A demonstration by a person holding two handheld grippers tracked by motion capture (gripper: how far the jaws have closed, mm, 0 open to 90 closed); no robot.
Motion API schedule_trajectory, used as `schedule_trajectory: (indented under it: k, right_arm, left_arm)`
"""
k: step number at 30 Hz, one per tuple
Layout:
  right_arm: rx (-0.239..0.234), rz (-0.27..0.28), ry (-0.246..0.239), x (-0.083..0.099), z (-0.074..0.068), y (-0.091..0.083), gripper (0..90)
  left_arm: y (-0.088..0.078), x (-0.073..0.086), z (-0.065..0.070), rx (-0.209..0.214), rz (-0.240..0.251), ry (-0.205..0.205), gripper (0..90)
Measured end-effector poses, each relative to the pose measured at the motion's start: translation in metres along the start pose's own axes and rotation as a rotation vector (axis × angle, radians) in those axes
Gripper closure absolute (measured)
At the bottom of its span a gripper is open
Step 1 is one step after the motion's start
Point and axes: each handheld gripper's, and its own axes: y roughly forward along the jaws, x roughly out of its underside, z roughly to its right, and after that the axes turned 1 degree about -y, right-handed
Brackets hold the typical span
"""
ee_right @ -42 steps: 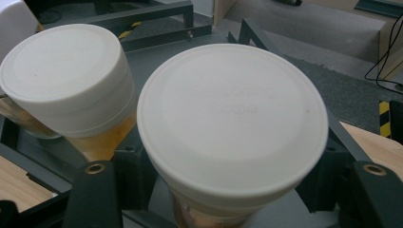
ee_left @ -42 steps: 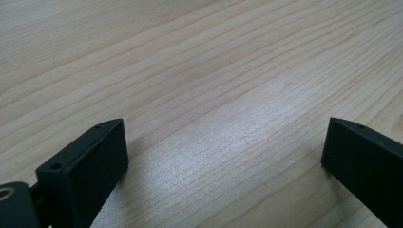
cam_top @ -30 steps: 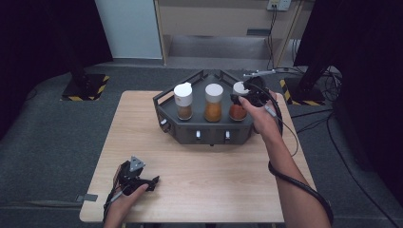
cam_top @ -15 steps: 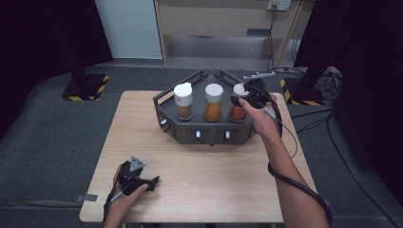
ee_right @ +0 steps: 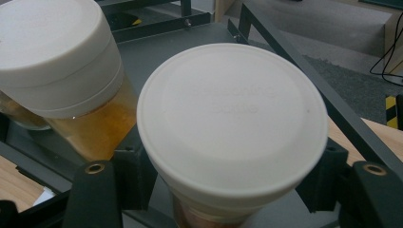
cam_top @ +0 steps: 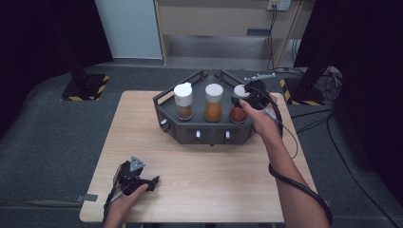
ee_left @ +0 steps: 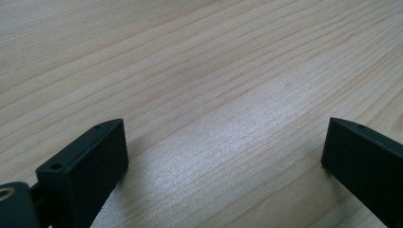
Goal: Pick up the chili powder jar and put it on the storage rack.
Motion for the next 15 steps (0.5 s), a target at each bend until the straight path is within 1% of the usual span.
schedule_trajectory:
  k: [15]
  right_arm:
    - [-0.005, 0.019, 0.007, 0.0075, 0.0013, -0.0008, 34.0]
  left_arm:
    - [0.0, 0.0, 0.0, 0.0, 0.0, 0.0, 0.0]
